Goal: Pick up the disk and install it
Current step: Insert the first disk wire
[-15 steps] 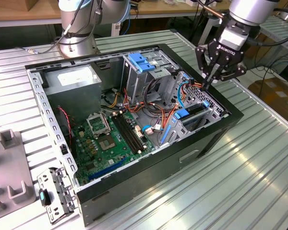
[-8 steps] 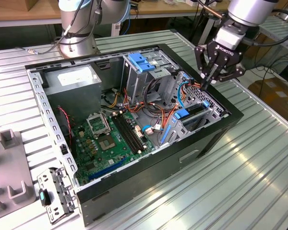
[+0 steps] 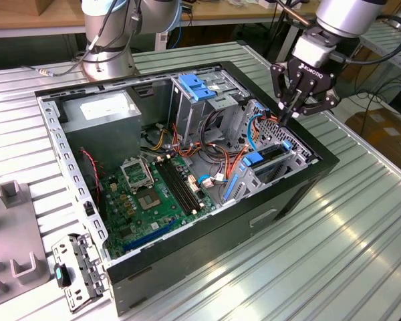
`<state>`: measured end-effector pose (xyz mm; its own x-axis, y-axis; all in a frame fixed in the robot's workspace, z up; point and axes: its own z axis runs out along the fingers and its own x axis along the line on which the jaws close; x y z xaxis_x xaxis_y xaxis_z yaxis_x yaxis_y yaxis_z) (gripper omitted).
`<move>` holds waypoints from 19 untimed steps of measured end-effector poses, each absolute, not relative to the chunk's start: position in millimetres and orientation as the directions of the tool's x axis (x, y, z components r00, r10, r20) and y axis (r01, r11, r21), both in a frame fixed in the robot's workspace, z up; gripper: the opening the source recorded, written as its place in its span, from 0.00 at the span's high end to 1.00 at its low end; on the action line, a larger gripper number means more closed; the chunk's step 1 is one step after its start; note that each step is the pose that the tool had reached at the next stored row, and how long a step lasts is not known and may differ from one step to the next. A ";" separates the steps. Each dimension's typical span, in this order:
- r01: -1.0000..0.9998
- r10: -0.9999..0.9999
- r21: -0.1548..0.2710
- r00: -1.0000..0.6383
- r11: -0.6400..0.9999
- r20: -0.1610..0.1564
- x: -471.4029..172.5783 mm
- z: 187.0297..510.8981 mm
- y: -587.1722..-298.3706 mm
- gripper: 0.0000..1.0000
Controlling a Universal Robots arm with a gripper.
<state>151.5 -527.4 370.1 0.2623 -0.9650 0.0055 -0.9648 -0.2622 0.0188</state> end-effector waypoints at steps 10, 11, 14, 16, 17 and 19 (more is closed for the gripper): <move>-0.987 -0.987 0.020 0.159 -0.159 0.005 143.1 364.5 -527.4 0.83; -0.990 -0.991 0.020 0.136 -0.136 0.005 143.1 363.7 -527.4 0.83; -0.995 -0.995 0.020 0.101 -0.101 0.006 140.9 360.9 -527.6 0.83; -0.995 -0.995 0.020 0.101 -0.101 0.006 140.2 360.5 -529.6 0.83; -0.995 -0.995 0.020 0.101 -0.101 0.006 139.9 360.4 -532.2 0.83; -0.995 -0.995 0.020 0.101 -0.101 0.006 139.4 360.3 -536.8 0.83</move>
<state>139.4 -536.8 360.3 0.1008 -0.9949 0.0055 -0.9947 -0.1007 0.0202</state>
